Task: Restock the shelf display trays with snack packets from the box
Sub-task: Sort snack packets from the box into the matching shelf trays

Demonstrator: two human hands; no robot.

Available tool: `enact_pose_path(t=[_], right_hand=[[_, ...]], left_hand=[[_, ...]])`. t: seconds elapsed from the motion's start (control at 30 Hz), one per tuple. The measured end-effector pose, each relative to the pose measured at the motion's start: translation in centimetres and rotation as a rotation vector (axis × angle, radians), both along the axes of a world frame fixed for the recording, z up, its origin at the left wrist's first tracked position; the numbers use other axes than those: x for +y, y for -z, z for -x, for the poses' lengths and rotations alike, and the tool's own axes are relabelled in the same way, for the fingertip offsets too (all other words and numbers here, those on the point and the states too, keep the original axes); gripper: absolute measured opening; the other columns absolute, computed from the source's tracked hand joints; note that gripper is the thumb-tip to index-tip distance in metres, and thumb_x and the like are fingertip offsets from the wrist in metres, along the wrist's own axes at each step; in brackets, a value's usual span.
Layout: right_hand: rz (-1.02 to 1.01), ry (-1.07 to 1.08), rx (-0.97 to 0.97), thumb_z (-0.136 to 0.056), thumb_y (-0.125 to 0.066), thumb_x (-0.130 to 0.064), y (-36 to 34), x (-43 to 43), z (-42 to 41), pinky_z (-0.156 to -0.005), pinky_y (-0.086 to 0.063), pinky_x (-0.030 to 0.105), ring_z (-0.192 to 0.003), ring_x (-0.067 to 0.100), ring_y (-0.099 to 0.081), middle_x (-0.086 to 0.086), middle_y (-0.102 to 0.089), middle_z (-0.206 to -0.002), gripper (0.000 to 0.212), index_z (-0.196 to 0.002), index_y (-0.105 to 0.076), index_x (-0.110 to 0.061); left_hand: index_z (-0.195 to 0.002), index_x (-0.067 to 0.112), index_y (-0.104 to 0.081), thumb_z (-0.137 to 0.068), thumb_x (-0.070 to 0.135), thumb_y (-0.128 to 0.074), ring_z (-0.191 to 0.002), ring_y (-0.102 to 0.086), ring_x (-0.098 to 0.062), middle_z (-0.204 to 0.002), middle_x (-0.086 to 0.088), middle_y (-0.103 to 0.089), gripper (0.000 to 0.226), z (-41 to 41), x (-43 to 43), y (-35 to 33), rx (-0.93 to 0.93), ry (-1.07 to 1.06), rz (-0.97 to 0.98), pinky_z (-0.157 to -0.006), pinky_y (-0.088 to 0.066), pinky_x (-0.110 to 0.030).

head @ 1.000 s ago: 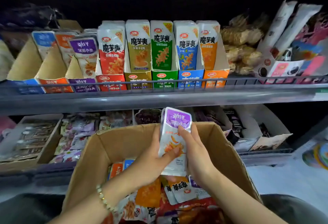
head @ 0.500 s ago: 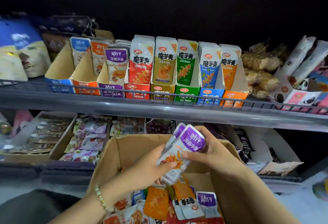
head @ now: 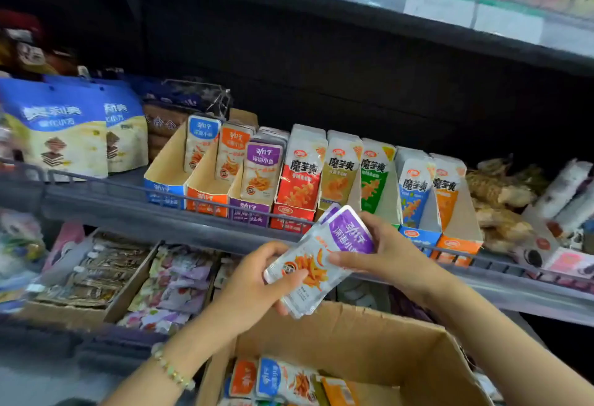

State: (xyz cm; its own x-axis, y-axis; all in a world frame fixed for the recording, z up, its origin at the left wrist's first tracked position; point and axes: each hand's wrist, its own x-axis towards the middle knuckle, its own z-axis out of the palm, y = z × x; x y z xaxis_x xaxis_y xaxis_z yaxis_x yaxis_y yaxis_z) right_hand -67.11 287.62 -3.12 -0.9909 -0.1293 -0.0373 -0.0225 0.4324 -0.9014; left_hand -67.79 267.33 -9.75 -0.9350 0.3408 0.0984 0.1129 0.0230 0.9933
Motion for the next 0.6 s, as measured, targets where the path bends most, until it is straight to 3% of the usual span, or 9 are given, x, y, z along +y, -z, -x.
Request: enact_pose_path(t=[0.13,0.27,0.37,0.47,0.6], right_hand=[[0.077,0.017,0.004,-0.069,-0.08,-0.014,-2.3,-1.6,3.0,-0.077,-0.059,0.028,-0.091,0.018,-0.072,0.003,-0.074,-0.102,0.053,-0.116,-0.056,-0.015],[0.186,-0.067,-0.086,-0.068,-0.074,-0.014,-4.8,-3.3,5.7,-0.08,-0.059,0.03,-0.096,0.024,-0.071,0.011,-0.073,-0.106,0.046,-0.112,-0.06,-0.009],[0.155,-0.038,0.0,-0.066,-0.076,-0.014,-6.0,-4.4,7.8,-0.079,-0.059,0.031,-0.093,0.023,-0.072,0.012,-0.073,-0.105,0.05,-0.113,-0.061,-0.007],[0.049,0.046,0.152,-0.069,-0.08,-0.012,-7.2,-5.7,9.8,-0.074,-0.06,0.031,-0.089,0.022,-0.072,0.01,-0.074,-0.103,0.048,-0.112,-0.061,-0.012],[-0.141,0.083,0.253,-0.071,-0.083,-0.016,-8.5,-7.2,12.3,-0.065,-0.059,0.029,-0.078,0.017,-0.073,0.003,-0.074,-0.094,0.041,-0.103,-0.058,-0.02]], left_hand=[[-0.105,0.008,-0.062,-0.081,0.009,-0.068,-0.08,-0.072,-0.018,-0.09,-0.003,-0.075,0.025,2.4,-2.3,-1.8,-0.121,-0.035,-0.223,-0.057,-0.057,-0.021],[-0.112,0.007,-0.059,-0.074,0.015,-0.067,-0.091,-0.071,-0.021,-0.101,-0.007,-0.074,0.04,4.4,-4.5,-3.9,-0.091,0.017,-0.404,-0.063,-0.058,-0.022],[-0.112,0.01,-0.059,-0.083,0.015,-0.063,-0.093,-0.071,-0.018,-0.101,-0.004,-0.074,0.03,6.3,-5.1,-4.7,-0.047,-0.009,-0.425,-0.068,-0.058,-0.022],[-0.113,0.023,-0.054,-0.092,0.022,-0.056,-0.088,-0.07,-0.008,-0.101,0.002,-0.072,0.022,8.4,-6.0,-4.1,0.122,-0.16,-0.268,-0.071,-0.057,-0.022],[-0.129,0.032,-0.043,-0.091,0.043,-0.05,-0.115,-0.051,0.001,-0.126,0.015,-0.054,0.04,10.9,-8.0,-1.3,0.501,-0.417,0.268,-0.098,-0.042,-0.024]])
